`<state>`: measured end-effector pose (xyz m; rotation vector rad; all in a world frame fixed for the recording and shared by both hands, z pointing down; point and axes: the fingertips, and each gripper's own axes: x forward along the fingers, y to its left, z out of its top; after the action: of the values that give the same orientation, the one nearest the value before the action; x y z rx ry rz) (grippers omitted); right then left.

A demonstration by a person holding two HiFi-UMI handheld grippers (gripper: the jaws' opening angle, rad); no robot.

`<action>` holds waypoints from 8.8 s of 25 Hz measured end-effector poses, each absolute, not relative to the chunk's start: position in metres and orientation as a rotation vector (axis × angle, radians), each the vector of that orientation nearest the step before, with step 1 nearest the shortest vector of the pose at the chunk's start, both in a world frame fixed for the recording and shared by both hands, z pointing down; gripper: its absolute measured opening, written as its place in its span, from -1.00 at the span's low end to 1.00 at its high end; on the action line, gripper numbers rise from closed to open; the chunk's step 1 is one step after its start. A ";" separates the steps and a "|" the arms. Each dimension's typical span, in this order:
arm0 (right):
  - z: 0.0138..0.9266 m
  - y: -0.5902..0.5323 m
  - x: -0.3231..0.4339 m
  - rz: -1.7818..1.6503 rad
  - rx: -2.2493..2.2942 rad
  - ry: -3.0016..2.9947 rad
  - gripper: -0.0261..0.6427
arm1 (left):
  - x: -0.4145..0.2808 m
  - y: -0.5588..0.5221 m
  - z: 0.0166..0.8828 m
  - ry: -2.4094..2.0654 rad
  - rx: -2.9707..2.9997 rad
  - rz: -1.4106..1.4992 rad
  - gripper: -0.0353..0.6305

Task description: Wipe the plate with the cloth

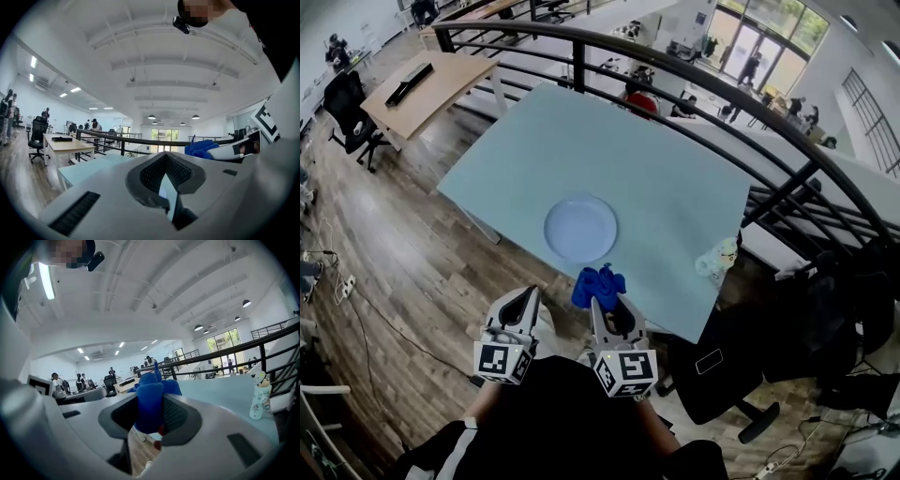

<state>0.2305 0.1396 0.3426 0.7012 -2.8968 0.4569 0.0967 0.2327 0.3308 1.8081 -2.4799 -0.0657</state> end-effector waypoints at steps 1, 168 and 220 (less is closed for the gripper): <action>0.344 0.140 0.229 0.455 0.705 -2.894 -0.57 | 0.094 0.232 0.332 -2.477 1.810 -0.069 -0.89; 0.651 -0.077 0.026 0.907 1.174 -1.906 -0.57 | -0.095 -0.044 0.385 -1.679 2.381 0.018 -0.89; 0.645 -0.016 -0.037 0.908 0.991 -1.981 -0.57 | -0.100 -0.003 0.386 -1.749 2.341 0.030 -0.89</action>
<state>-0.0371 -0.0157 0.6454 0.9907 -1.9809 0.9079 -0.0999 -0.0032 0.3864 2.3415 -1.7491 0.0298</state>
